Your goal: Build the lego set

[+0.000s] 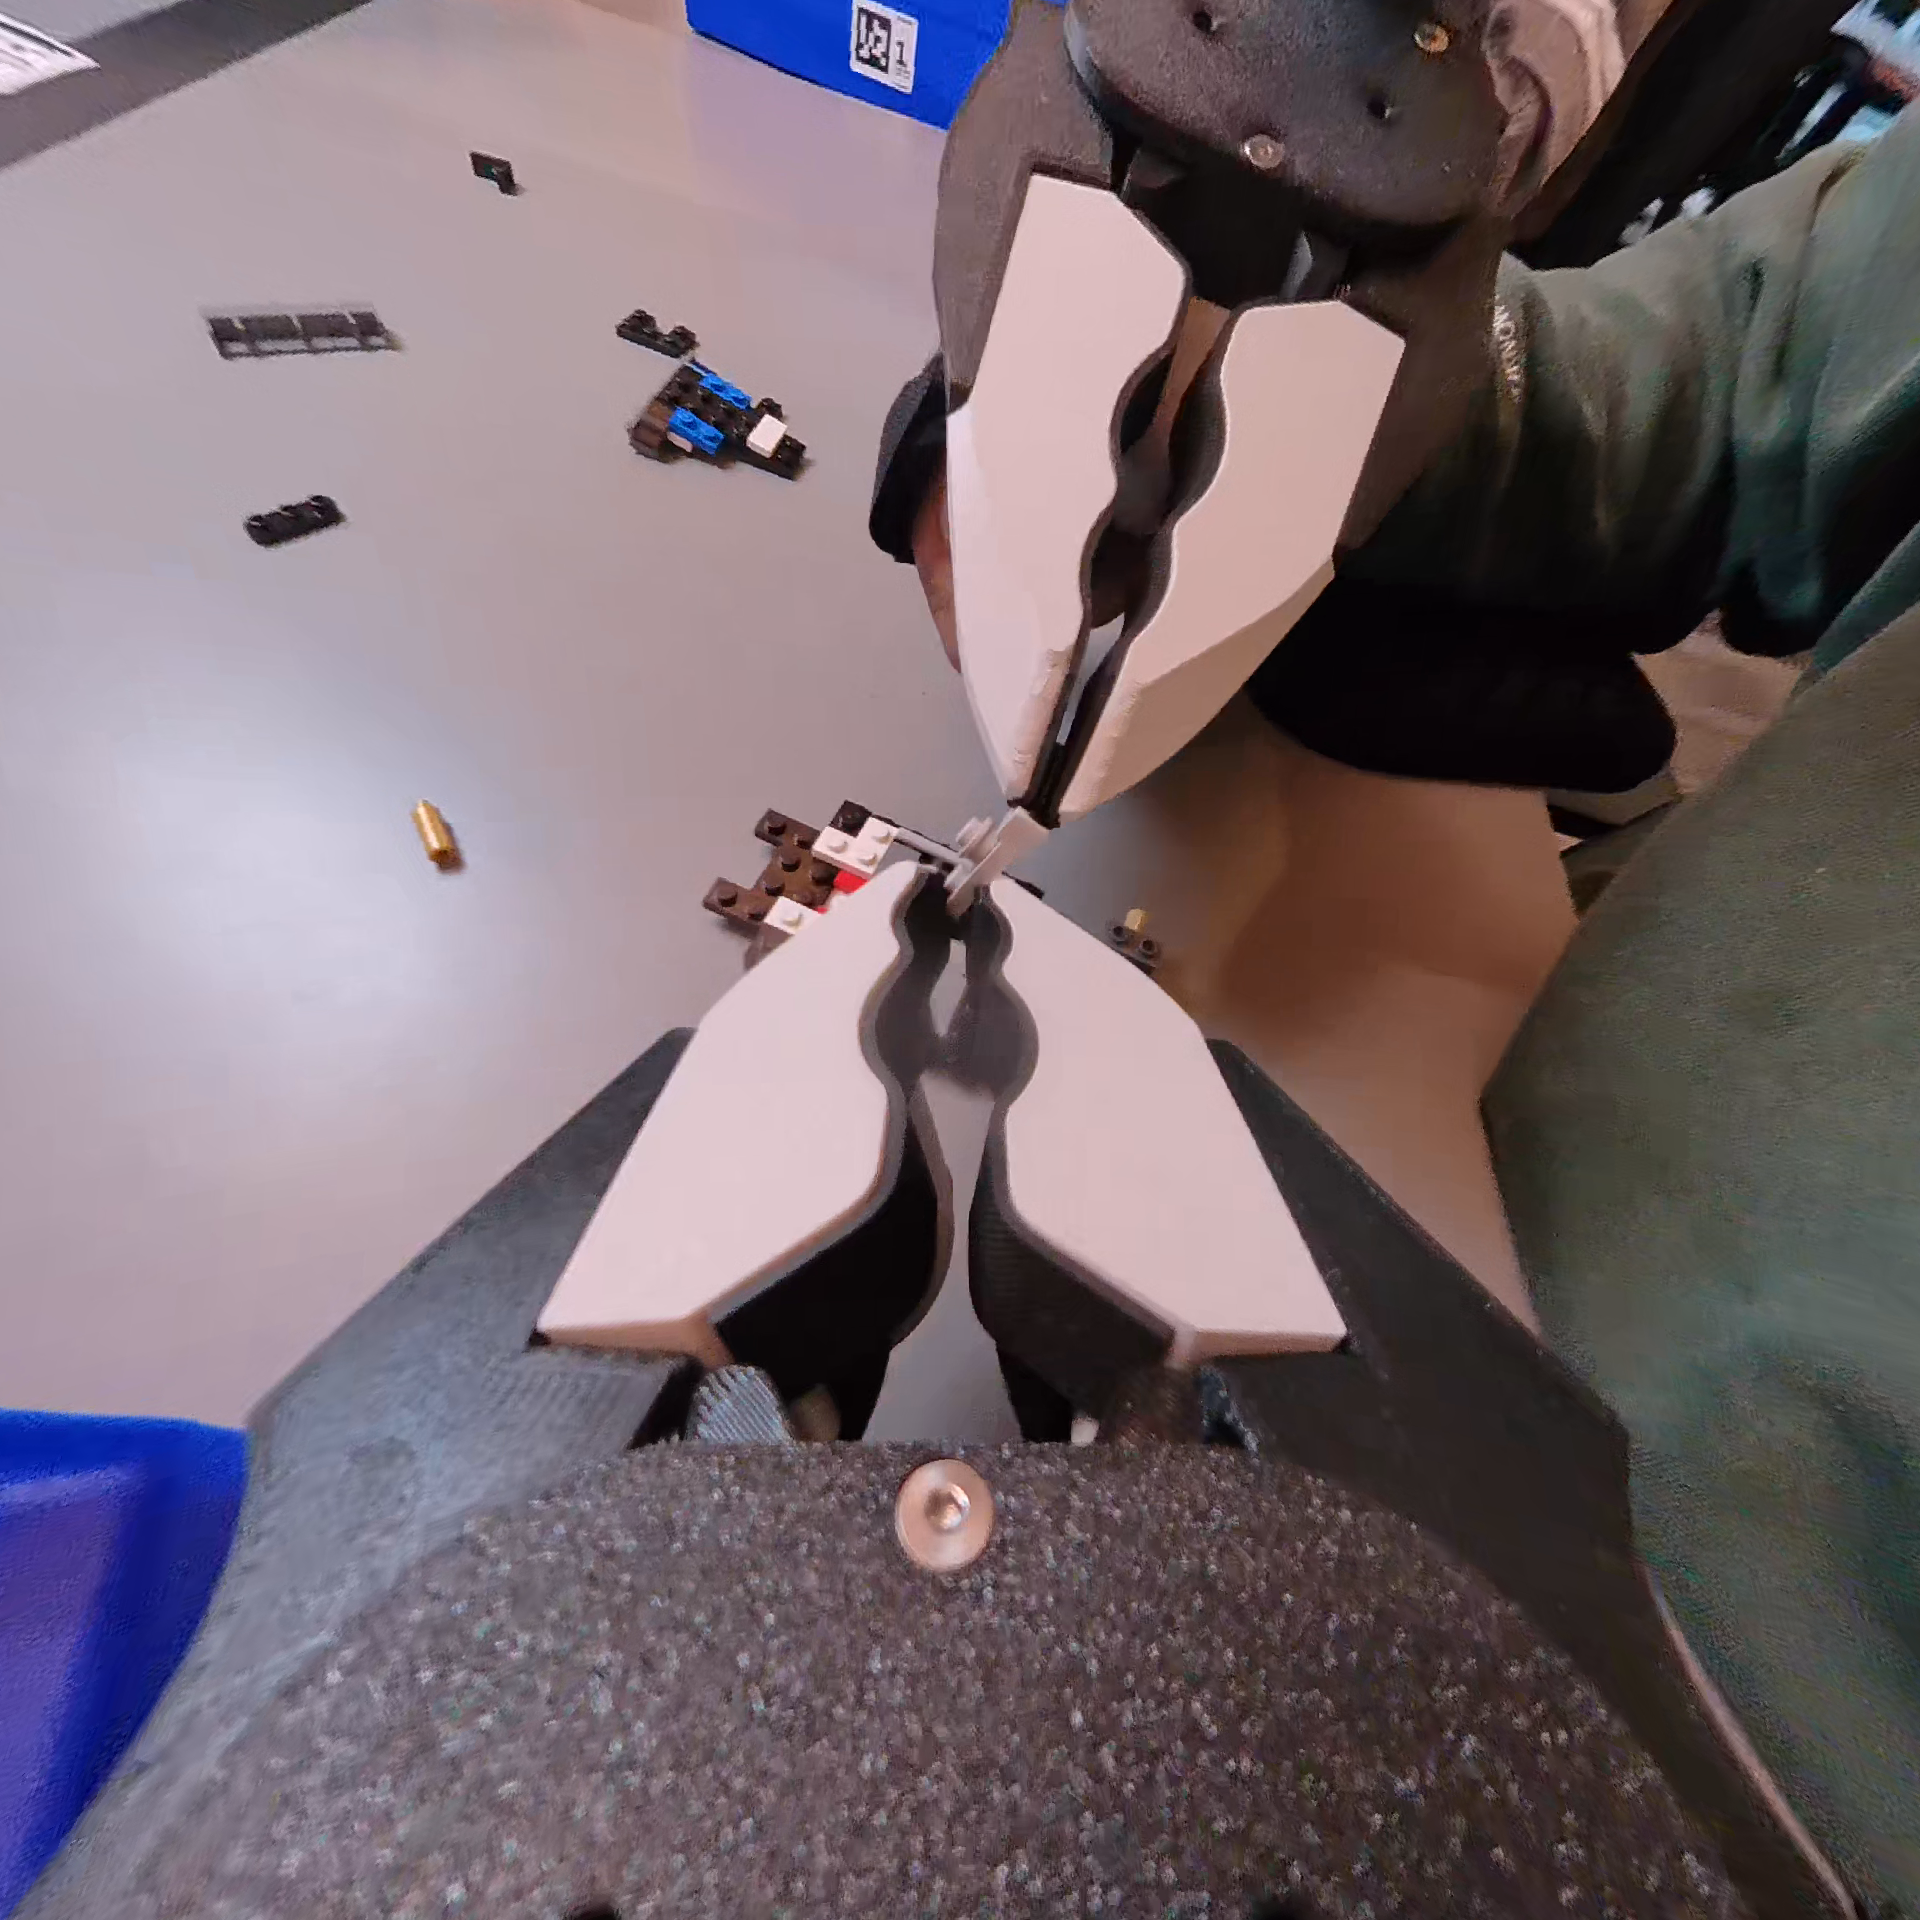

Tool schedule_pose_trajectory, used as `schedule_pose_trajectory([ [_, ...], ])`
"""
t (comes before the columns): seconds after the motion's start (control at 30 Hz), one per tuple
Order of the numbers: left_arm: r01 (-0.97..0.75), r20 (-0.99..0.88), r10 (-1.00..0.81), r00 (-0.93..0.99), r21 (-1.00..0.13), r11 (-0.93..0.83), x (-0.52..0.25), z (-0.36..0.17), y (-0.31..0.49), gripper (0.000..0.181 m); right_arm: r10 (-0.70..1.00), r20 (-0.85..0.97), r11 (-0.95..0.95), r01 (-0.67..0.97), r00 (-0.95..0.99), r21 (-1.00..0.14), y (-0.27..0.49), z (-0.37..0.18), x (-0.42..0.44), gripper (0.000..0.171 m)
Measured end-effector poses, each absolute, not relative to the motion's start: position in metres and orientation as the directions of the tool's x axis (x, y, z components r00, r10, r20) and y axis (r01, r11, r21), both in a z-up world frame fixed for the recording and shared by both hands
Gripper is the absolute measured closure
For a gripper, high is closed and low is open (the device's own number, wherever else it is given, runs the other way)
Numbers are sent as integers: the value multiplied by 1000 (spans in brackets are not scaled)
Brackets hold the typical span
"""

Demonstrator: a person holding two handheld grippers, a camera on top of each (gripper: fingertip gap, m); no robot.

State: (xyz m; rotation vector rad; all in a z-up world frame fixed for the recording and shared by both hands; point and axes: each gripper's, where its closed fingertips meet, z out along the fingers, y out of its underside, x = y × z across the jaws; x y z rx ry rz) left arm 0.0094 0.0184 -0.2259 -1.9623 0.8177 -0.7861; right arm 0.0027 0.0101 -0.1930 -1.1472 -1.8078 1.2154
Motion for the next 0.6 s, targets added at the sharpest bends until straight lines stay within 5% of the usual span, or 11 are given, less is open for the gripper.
schedule_pose_trajectory([
  [0.1,-303,177,-671,720,-790,-533,-19,-262,36,180,809,-48,49,148,-586,-988,-34,-153,12,169],
  [0.13,-219,283,-678,678,-803,-555,-14,-252,32,181,852,84,199,171,-518,-965,-24,-168,6,169],
  [0.2,-311,112,-726,678,-852,-422,-7,-237,34,181,899,17,119,207,-437,-971,4,-175,8,169],
  [0.47,-324,-12,-733,681,-902,-286,-8,-220,35,181,918,22,103,186,-395,-977,20,-172,10,168],
  [0.6,-308,-96,-788,609,-944,-122,5,-194,21,149,887,-82,3,182,-455,-983,12,-170,12,168],
])
